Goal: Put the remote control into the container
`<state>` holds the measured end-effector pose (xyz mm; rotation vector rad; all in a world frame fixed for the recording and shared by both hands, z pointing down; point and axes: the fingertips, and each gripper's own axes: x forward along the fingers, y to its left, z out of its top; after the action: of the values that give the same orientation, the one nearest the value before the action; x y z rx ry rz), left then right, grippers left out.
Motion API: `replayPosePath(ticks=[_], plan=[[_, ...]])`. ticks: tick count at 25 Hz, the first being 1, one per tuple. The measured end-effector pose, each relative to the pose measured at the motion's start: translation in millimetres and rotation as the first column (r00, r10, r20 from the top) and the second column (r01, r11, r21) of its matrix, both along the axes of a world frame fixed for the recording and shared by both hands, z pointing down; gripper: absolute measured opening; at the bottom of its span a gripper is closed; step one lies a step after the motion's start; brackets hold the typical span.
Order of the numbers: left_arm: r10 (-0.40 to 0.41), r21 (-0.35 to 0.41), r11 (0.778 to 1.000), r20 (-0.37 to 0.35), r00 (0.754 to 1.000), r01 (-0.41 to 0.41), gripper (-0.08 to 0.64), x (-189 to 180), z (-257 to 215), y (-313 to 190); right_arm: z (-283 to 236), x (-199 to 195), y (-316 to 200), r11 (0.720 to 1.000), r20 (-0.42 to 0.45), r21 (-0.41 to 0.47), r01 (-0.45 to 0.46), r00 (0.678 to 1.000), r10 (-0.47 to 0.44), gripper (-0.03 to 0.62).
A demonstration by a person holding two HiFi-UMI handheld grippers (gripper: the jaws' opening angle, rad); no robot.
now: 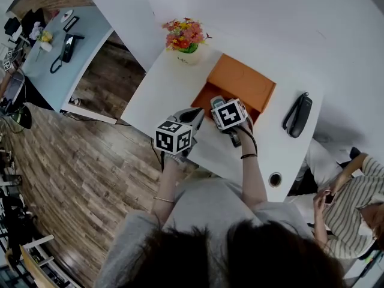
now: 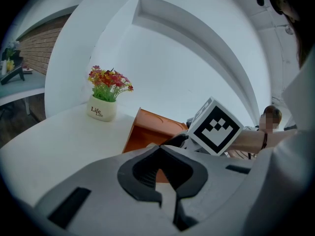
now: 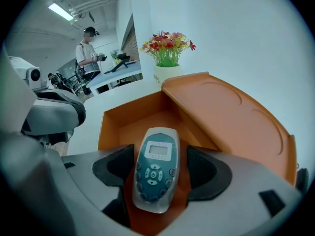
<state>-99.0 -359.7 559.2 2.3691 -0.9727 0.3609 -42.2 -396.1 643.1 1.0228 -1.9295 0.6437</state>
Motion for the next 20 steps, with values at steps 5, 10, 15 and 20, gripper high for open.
replayPosePath(ticks=[5,10,15,20], plan=[[0.009,0.002,1.0,-0.006,1.0,-0.009,0.003,3,-1,1,-3,-2,1,1.0,0.018,0.019,0.007,1.0,-0.007,0.311],[0.008,0.016,1.0,-0.018,1.0,-0.007,0.003,3,-6,1,-15,0,2,0.997,0.026,0.073,0.034,0.999,-0.036,0.311],[0.011,0.035,0.999,-0.022,1.0,-0.01,0.003,8,-8,0,-33,7,1,0.993,0.093,0.116,-0.015,0.996,0.004,0.309],[0.03,0.049,0.998,-0.029,0.999,-0.028,0.003,14,-12,2,-46,1,7,0.989,0.182,0.142,-0.032,0.983,0.005,0.272]])
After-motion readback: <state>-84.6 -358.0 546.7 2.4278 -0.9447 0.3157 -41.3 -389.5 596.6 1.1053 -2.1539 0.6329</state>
